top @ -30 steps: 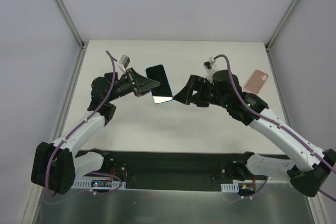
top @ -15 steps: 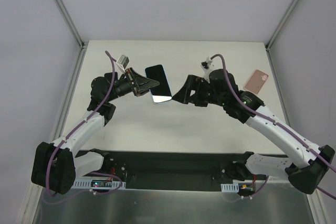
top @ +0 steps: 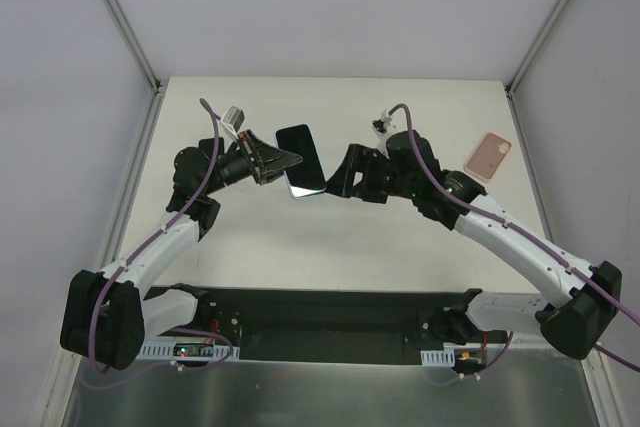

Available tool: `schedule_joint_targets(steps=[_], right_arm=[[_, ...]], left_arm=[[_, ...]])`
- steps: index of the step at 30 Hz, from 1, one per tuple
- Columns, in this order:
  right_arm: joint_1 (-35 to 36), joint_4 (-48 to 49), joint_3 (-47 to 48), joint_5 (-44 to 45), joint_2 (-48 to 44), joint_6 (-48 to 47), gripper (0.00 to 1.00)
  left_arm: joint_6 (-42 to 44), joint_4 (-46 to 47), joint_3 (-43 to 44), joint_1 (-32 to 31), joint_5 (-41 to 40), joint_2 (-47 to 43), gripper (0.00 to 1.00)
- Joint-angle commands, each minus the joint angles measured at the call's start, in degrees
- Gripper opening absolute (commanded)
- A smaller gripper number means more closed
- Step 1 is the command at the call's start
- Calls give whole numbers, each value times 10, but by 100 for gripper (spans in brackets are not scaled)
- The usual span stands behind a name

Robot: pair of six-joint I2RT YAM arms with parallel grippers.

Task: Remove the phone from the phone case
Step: Remove the phone case from the phone.

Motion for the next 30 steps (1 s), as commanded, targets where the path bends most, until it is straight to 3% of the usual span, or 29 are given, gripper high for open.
schedule_joint_targets(steps=[1,10,19,30], right_arm=[[1,70,-23,-41,14,5,84],[-14,302,-80,-157,-9,126,84],[-15,340,-66,-155,-6,157,82],[-12,377,13,-175,66,178,79]], left_arm=[[-46,110,16,-8,11,-15,0],[-68,150,-9,-8,8,2,0],[-76,172,-13,-8,15,17,0],[-70,175,-35,-17,19,12,0]])
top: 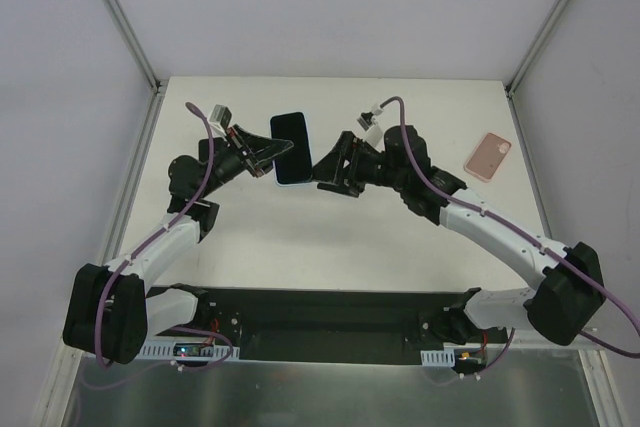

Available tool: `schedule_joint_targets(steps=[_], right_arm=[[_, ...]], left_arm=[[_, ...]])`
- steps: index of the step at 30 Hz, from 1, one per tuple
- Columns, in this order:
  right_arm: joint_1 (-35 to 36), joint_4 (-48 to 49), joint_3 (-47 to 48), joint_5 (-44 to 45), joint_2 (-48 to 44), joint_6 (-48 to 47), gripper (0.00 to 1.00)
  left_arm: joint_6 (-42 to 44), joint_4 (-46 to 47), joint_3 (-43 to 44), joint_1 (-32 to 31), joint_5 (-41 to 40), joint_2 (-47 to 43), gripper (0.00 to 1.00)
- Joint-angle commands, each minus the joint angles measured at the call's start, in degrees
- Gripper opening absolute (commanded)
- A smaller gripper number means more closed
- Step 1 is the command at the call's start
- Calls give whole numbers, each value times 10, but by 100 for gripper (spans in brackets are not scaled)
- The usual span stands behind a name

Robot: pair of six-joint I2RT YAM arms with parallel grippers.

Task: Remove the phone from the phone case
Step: Remove the phone case from the phone.

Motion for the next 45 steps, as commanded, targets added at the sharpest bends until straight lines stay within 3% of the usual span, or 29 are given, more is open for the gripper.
schedule_joint_targets(steps=[1,12,22,32,35,36,38,42,45], right_arm=[[12,129,82,-13,32,35,78],[12,216,115,-53,44,93,56],[11,223,120,-29,7,82,55],[9,225,164,-18,58,83,49],[9,233,169,-22,63,89,36],[8,233,165,-21,62,90,21],[7,231,157,-21,55,89,5],[3,173,143,-4,32,50,2],[1,3,160,55,2,-36,1]], left_arm=[[14,47,-8,-34,63,-5,0],[64,-11,-19,-51,69,6,0],[93,-21,-31,-63,71,26,0],[100,-19,-27,-112,49,40,0],[104,-19,-30,-118,48,42,0],[105,-20,-30,-118,50,41,0],[111,-21,-32,-118,50,41,0],[131,-46,-26,-118,56,37,0],[163,-99,-9,-118,61,30,1]])
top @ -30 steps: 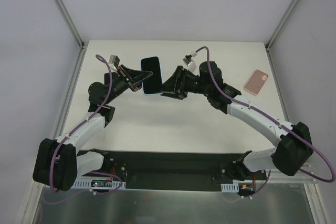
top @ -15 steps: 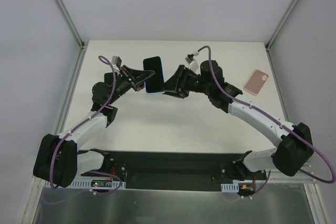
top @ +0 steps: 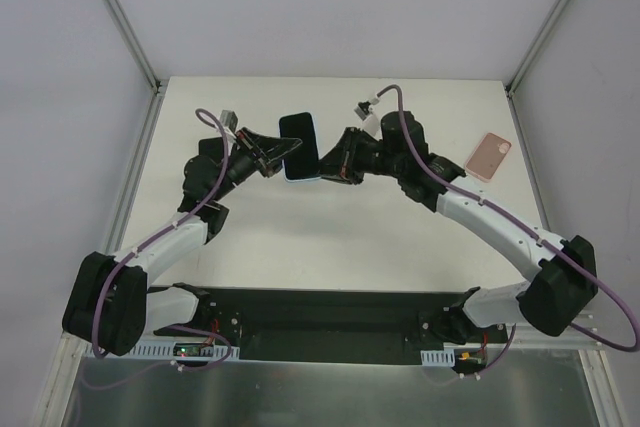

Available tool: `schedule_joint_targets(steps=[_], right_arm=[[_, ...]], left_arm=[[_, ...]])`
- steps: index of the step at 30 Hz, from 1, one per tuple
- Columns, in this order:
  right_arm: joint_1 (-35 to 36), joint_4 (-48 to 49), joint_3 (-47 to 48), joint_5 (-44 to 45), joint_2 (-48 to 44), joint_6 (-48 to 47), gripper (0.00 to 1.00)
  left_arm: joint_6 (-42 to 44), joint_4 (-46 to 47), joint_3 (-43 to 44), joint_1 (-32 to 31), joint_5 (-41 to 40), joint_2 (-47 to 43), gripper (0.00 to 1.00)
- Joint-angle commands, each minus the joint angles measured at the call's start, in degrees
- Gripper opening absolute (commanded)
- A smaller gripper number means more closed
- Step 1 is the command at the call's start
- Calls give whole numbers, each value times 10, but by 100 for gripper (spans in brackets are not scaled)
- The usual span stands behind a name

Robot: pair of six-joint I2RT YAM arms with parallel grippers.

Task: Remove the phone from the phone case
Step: Remove the phone case from the phone.

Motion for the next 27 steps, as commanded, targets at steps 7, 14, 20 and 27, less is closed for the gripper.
schedule_joint_targets(steps=[7,14,20,27], right_arm=[[14,-243,65,234,-92,-176,1],[16,-329,38,289,-60,-238,1],[30,-363,43,312,16,-285,1],[68,-401,95,336,134,-324,1]], left_arm=[[256,-313,51,-52,160,-36,84],[330,-432,77,-31,143,-46,90],[351,-482,88,-32,143,-8,89],[373,-533,109,-46,131,60,86]])
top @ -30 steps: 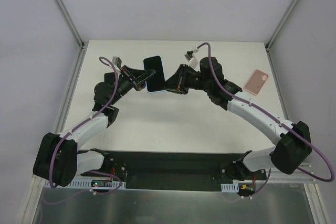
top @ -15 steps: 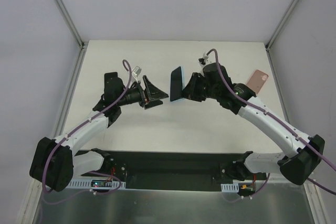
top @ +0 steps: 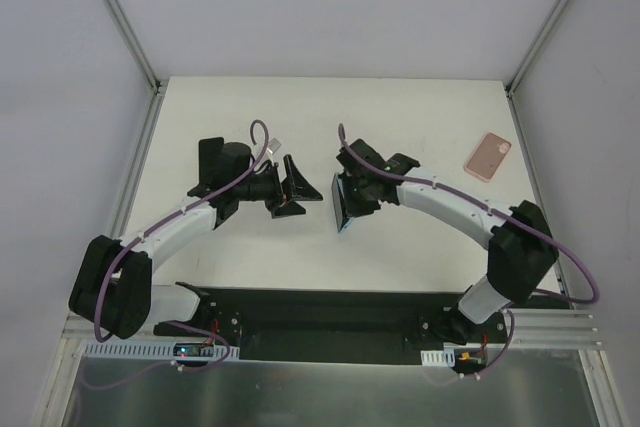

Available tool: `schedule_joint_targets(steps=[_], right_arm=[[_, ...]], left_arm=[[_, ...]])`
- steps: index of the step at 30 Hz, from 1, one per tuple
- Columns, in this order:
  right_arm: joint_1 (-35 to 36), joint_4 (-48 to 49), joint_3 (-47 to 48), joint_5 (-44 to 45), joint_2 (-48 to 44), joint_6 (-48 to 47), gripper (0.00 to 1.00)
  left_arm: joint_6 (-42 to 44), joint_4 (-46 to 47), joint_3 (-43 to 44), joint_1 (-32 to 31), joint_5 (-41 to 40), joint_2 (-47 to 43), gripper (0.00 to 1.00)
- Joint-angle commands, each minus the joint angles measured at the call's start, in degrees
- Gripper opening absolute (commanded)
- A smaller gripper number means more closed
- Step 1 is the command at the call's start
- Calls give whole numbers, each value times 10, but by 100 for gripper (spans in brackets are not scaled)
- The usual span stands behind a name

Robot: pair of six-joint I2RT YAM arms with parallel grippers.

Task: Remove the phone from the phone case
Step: Remove the phone case from the phone.

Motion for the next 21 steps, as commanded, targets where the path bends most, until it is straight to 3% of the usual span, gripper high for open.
schedule_joint_targets(steps=[1,7,12,21], right_arm=[[22,-12,57,27,37,-36,1],[48,-12,91,20,98,-32,1],[63,22,108,-44,146,-15,1],[71,16,95,-2,164,13,2]], left_arm=[[31,-31,18,-8,-3,20,86],[51,-41,2,-8,-23,31,84],[67,-40,-16,-1,-28,49,83],[68,-32,-69,29,-37,41,75]])
